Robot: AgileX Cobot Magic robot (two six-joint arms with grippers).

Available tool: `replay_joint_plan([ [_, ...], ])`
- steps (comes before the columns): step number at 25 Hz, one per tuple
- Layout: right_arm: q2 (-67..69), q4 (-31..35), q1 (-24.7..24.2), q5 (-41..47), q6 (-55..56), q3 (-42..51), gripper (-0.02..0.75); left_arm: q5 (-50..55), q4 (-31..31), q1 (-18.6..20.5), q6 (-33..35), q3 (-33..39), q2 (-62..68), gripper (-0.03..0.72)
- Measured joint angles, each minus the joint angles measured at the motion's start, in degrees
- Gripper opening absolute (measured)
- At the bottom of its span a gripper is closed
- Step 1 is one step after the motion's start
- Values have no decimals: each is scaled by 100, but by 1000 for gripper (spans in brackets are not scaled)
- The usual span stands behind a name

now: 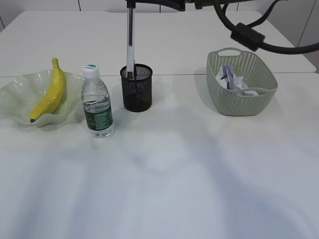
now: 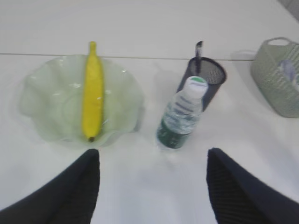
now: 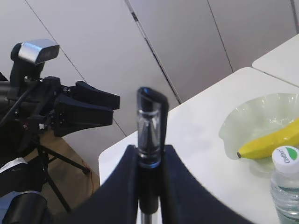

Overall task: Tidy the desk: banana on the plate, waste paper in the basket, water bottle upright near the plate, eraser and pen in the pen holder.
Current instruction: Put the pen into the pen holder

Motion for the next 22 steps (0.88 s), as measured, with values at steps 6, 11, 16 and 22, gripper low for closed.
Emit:
replay_joint_plan([
  [6,0,-231,0,-644,57,0,63,974,2446,96,-1652,0,-248,508],
  [11,0,-251,0,-1600,12,0,63,1507,3309,106,-2292,0,-529,508],
  [16,256,-251,0,-2363,-307,-147,63,1530,3128,106,-2332,0,-820,507],
  [22,1012,-251,0,-2536,-711,-638,63,1567,2767,106,-2345,0,-875,507],
])
